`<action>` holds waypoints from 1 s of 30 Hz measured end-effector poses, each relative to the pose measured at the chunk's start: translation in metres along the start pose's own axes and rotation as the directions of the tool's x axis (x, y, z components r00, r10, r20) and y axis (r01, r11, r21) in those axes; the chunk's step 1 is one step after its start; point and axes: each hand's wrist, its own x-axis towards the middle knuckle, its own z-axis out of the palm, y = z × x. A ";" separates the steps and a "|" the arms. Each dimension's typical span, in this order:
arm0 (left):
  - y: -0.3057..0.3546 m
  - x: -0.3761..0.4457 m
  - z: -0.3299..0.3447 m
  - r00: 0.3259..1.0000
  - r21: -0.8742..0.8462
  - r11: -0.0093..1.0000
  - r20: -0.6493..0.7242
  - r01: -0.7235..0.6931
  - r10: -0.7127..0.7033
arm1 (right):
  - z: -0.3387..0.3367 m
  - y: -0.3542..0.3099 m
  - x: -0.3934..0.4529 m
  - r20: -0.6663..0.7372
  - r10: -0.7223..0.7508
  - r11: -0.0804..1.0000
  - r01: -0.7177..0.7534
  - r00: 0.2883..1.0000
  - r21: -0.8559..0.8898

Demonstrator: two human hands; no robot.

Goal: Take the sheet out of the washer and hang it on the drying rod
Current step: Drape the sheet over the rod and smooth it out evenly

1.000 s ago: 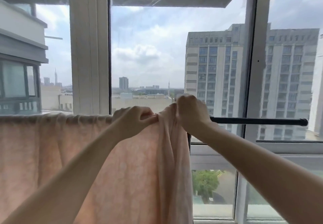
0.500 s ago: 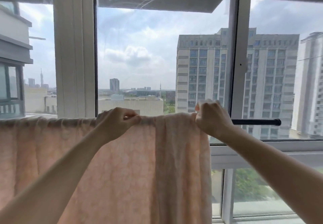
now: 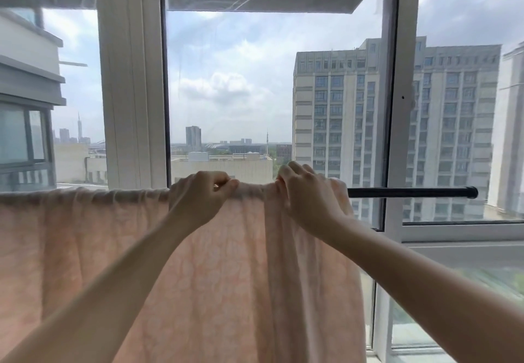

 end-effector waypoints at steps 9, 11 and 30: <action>0.007 0.001 -0.004 0.999 -0.075 0.997 -0.015 -0.031 0.030 | 0.002 0.012 0.006 -0.052 0.138 0.988 -0.134 0.989 0.073; 0.006 0.001 -0.004 0.999 -0.081 0.995 -0.016 -0.052 0.051 | 0.000 0.015 0.005 -0.070 0.124 0.990 -0.119 0.990 0.082; 0.000 -0.017 0.003 0.967 -0.051 0.988 -0.219 -0.144 0.130 | -0.026 0.051 0.008 -0.054 -0.018 0.993 0.024 0.998 0.113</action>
